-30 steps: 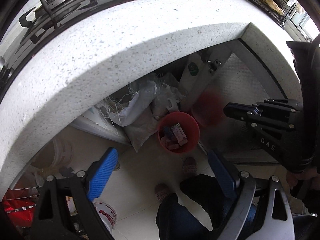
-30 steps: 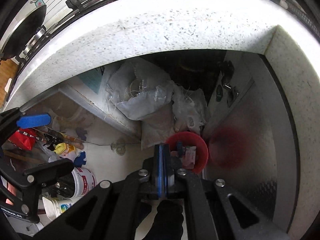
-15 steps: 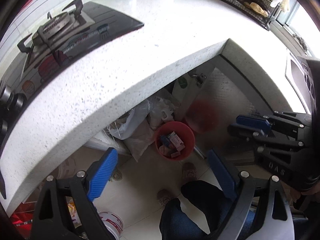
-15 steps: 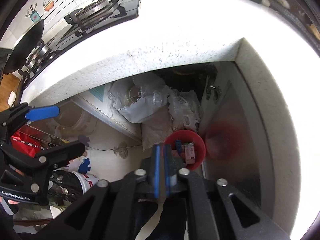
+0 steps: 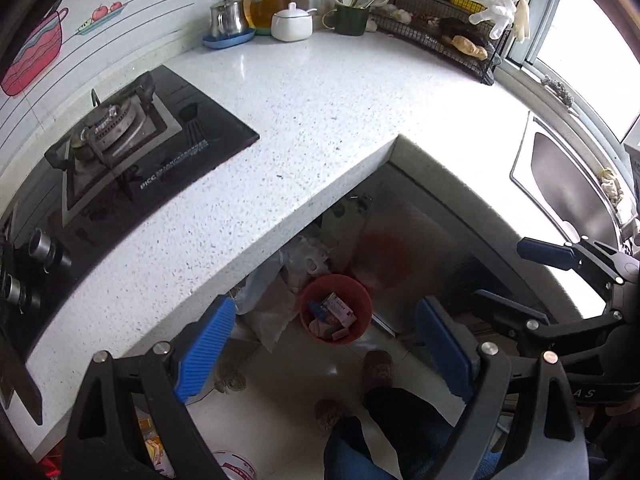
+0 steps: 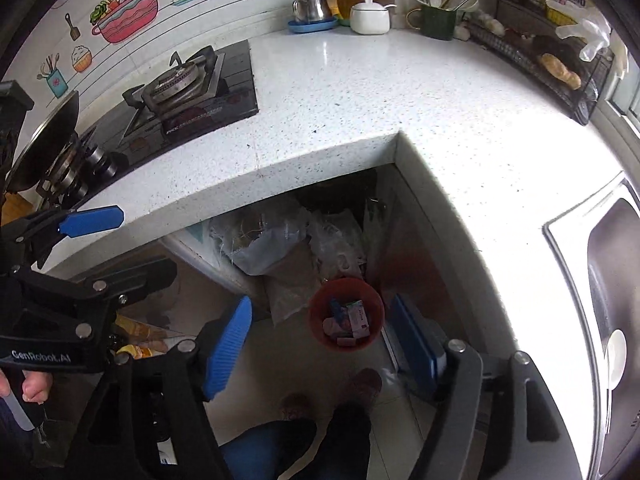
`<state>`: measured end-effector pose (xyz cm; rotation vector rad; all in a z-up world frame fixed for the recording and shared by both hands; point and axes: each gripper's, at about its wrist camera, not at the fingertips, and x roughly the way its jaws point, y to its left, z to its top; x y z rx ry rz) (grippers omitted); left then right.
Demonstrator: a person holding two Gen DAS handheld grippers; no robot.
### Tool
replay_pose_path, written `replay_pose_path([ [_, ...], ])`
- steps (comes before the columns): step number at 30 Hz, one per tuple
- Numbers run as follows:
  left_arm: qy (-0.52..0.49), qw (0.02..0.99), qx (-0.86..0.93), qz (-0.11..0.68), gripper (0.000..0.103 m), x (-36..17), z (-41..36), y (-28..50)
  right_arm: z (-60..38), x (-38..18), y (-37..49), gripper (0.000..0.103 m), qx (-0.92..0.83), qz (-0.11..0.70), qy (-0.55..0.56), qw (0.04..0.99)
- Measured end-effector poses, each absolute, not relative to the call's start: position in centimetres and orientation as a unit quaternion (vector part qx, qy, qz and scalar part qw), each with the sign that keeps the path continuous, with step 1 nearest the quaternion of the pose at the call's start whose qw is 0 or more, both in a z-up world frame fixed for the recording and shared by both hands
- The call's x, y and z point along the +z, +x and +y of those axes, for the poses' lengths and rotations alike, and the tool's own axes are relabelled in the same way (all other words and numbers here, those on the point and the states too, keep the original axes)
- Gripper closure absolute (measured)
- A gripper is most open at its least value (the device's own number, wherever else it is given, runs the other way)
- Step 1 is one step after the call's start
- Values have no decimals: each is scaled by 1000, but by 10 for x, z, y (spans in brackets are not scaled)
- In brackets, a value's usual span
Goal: Collect trash
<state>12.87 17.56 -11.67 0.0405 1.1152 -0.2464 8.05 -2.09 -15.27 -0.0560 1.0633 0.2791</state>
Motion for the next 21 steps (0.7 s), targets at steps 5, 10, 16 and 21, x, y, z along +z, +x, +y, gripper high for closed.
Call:
replay_pose_path([
  [5,16,851,-126,510,12,-90,171,121,-37,-129,70,5,102,478,-17,872],
  [10,13,858,-125,499,12,-77,160,105,-47,-110,53,1,85,453,-18,887],
  [16,14,869,-117,481,12,-62,139,73,-58,-95,28,1,87,427,-30,899],
  [21,5,877,-102,469,12,-50,121,32,-73,-85,-3,1,94,416,-35,904],
])
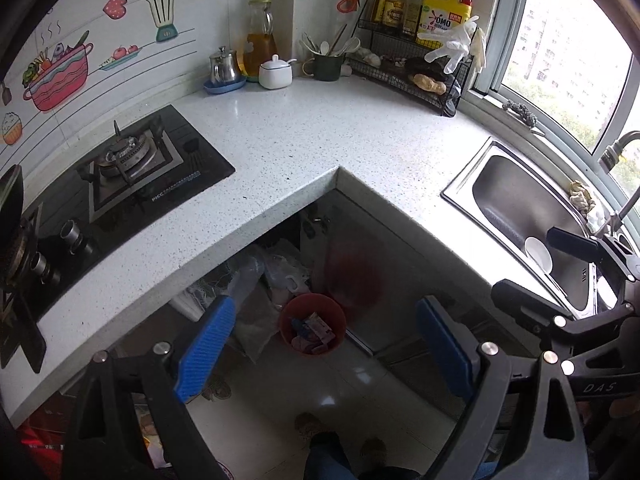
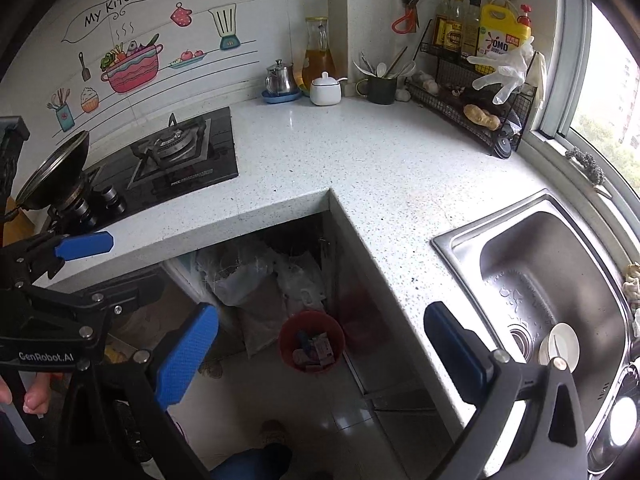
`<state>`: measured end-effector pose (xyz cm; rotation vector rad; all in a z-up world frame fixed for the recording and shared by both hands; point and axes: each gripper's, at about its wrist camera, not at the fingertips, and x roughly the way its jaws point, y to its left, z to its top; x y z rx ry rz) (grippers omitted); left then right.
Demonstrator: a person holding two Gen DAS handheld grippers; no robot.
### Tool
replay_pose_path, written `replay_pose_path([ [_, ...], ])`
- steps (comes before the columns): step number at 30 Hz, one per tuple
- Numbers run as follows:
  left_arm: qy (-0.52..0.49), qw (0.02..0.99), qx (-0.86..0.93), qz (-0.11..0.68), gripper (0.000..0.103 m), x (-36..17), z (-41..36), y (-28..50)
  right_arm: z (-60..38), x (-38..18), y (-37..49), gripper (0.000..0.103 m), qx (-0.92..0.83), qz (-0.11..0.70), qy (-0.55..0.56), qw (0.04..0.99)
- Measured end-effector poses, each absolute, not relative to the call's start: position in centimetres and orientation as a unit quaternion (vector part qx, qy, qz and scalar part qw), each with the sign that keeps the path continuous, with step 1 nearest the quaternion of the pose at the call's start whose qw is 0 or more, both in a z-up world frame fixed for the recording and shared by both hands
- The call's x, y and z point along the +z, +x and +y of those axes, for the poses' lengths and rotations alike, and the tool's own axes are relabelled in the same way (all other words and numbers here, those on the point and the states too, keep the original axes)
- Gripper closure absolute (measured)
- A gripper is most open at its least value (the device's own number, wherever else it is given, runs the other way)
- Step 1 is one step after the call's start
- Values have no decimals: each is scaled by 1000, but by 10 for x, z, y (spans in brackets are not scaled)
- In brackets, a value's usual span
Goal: Collect trash
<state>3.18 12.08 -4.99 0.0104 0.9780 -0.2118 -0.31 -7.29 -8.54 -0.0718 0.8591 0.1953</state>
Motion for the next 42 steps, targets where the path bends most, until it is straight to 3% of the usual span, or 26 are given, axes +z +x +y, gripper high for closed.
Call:
replay_pose_path([
  [6,-3,885,-80,459,9,-40,102,-12,-89,-77,-37,1,105,406,-48,907],
  [10,-4,889,-71,453,1,-37,97,-29,-94,-74,-52,1,112,394,-52,911],
  [42,-17,897,-67,437,1,-25,90,-76,-92,-70,-90,1,108,383,-48,916],
])
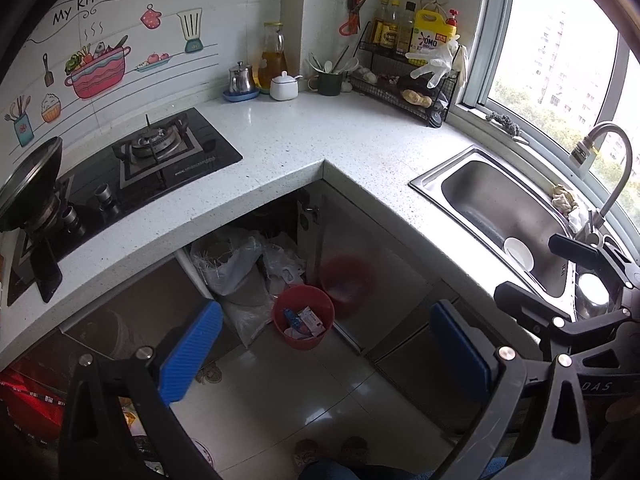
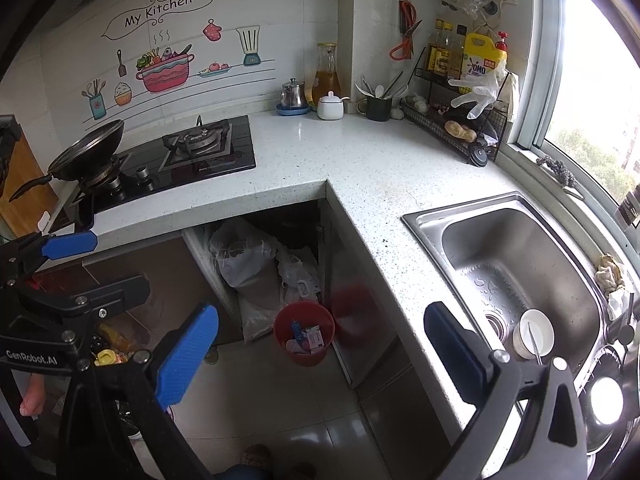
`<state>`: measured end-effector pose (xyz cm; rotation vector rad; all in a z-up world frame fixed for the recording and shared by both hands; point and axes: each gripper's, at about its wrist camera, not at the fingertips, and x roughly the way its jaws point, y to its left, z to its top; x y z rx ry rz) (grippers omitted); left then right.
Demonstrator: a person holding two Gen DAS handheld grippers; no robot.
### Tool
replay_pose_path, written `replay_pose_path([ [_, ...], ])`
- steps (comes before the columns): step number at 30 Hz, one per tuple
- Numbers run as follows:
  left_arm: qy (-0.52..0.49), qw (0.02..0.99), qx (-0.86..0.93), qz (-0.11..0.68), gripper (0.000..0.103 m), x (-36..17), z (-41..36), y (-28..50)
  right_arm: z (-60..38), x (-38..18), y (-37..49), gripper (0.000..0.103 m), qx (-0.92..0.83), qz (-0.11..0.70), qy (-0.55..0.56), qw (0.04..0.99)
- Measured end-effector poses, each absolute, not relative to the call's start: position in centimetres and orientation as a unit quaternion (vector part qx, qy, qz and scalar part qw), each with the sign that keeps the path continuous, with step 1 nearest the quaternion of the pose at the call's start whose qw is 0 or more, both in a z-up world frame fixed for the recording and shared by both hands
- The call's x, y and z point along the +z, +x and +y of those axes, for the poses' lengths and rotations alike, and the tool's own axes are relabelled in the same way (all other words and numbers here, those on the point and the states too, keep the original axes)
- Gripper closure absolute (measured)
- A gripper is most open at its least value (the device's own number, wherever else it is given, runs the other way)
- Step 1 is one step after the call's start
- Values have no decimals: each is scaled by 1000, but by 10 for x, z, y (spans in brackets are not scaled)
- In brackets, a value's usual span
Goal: Collect trash
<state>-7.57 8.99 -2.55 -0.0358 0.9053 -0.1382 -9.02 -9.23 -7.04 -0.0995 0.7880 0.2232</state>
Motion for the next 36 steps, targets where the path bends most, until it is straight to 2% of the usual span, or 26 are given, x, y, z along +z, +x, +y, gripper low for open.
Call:
replay_pose_path([
  [36,-10,898,-64,436,1,-18,84,-95,-103,-65,-101,1,98,375,-47,921],
])
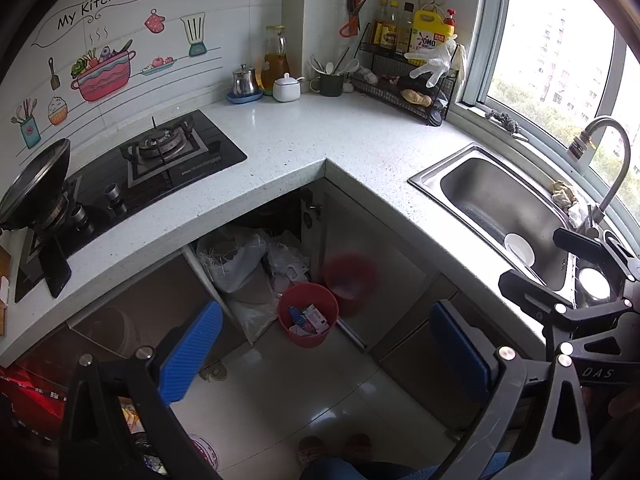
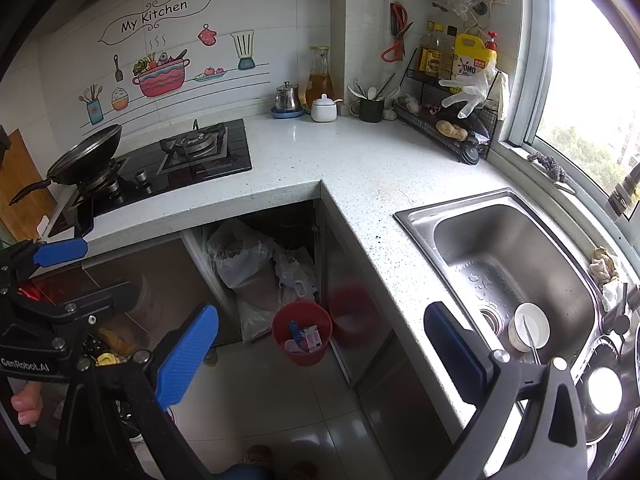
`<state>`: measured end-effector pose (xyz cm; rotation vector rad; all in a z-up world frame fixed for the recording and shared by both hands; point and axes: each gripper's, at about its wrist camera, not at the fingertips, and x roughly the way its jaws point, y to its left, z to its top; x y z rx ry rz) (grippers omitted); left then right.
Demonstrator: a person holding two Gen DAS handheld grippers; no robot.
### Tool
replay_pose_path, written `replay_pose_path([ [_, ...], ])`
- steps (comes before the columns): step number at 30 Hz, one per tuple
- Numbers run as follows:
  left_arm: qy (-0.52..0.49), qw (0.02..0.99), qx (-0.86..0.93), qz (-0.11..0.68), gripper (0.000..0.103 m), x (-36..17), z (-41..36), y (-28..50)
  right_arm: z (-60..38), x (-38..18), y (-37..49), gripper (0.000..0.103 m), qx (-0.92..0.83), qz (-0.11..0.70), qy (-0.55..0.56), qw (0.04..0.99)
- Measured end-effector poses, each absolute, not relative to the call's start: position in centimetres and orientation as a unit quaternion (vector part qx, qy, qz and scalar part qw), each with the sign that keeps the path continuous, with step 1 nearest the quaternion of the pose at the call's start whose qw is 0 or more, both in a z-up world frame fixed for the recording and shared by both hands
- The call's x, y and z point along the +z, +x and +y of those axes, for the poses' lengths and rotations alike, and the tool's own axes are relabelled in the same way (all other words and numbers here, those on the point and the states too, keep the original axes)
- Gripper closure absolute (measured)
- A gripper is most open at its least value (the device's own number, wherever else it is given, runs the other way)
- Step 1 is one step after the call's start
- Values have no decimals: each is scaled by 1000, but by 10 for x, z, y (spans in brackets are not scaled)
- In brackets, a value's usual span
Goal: Collect trash
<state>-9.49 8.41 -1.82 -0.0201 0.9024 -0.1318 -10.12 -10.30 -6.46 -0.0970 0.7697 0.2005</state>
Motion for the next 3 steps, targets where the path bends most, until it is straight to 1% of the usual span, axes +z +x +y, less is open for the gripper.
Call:
replay_pose_path([
  [3,-4,899,-65,434,1,-18,80,-96,-103,-65,-103,1,97,373,-47,921],
])
